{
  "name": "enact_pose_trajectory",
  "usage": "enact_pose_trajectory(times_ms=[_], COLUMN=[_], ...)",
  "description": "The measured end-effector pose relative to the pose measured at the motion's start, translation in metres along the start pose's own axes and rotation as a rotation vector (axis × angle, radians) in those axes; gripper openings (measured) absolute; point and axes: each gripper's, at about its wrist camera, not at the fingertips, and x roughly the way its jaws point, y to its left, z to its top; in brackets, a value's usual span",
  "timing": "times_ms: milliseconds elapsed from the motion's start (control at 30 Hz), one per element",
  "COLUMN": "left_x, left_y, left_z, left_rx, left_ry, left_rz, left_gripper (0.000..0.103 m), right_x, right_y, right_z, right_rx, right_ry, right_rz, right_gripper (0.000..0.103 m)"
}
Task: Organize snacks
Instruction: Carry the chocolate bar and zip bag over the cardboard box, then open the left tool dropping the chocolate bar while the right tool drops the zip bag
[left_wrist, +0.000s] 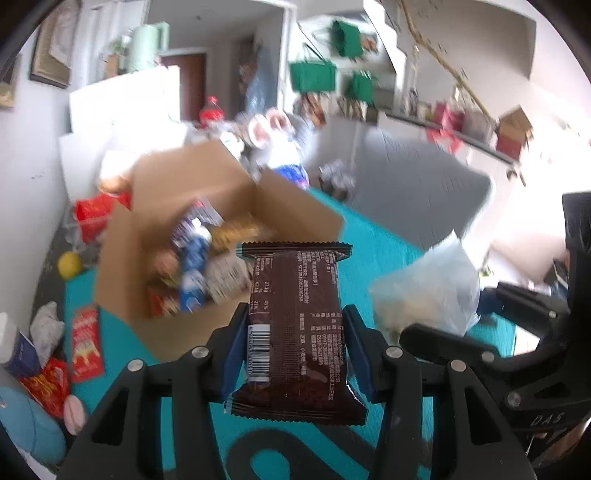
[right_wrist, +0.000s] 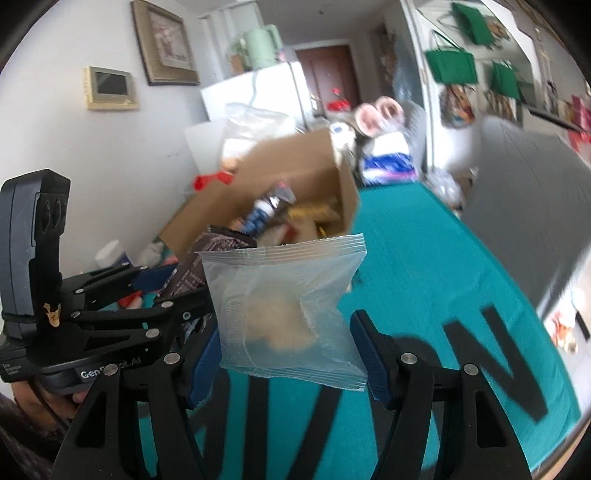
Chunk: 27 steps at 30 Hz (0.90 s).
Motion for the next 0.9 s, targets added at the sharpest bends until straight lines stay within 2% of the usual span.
enact_pose_trajectory(times_ms=[233,367,700,900], left_x=[-0.009,-0.006,0.018,0.041], left_y=[0.022,0.035,0.059,0.072], left_z=[0.037,0.053,0.076,0.074], left_rx=[-0.025,-0.036,-0.048,-0.058], left_ry=[-0.113,-0.146,-0.177,-0.139], left_rz=[0.030,0.043,0.063,0.077], left_gripper=[0.049,0.049,0.049,0.049], right_x=[0.008,0.019,0.049,0.078], right_y=[0.011,0.013,0.012,0.003], right_z=[0.038,0.056,0.086,0.098], right_rx=[-0.038,-0.055,-0.086,-0.069], right_ry=[-0.057,-0.067,-0.076,-0.050], right_rz=[0.026,0.041,0.035,0.021], right_gripper=[0.067,0.067,0.067,0.067])
